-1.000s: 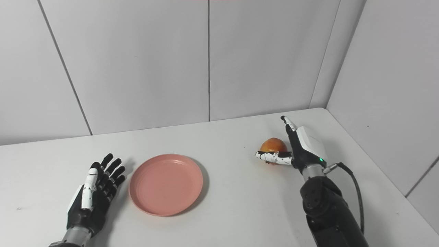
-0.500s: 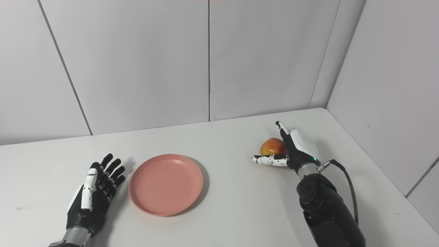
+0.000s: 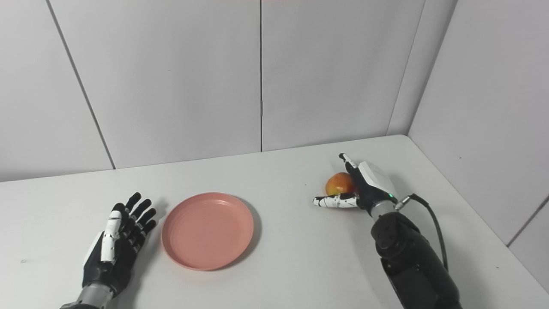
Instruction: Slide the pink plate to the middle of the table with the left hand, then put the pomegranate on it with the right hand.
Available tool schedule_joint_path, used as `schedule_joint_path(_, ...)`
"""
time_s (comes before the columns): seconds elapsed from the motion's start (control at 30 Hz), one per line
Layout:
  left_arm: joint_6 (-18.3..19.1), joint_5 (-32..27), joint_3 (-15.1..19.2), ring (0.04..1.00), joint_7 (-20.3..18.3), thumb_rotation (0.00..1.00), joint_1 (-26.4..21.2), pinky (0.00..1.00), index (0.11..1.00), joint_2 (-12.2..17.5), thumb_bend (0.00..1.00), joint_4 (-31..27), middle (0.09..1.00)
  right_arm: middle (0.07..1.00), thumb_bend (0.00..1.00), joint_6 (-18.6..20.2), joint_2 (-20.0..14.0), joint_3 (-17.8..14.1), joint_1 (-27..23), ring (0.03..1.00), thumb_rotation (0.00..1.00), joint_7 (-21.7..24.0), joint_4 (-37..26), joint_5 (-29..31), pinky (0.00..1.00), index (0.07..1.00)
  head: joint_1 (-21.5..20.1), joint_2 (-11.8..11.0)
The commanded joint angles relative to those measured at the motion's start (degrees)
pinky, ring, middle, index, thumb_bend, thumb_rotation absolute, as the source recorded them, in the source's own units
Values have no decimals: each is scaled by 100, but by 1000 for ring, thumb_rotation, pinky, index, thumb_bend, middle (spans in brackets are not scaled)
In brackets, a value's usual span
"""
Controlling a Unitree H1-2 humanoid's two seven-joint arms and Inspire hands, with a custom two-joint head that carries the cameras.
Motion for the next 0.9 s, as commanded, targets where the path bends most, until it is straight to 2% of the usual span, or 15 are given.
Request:
schedule_joint_path(0.0,158,-4,-4,934,44,1000,43,961,932,8,430,-35,940,948,1000,21,-248,-10,-304,929,450,40,-73,-10,853,954,5,12)
schedule_joint_path(0.67,224,3,9,927,104,1000,50,952,925,-8,434,-70,935,926,1000,312,-371,31,-417,901,369,415,0,70,832,919,49,12)
schedule_joint_path(0.8,210,7,12,927,101,1000,56,952,925,-9,431,-73,935,902,1000,314,-372,37,-407,861,372,449,15,25,766,914,56,12)
schedule_joint_path(0.87,203,23,3,928,98,1000,59,952,925,-3,429,-78,936,837,1000,308,-364,34,-398,785,369,433,27,47,667,910,57,13)
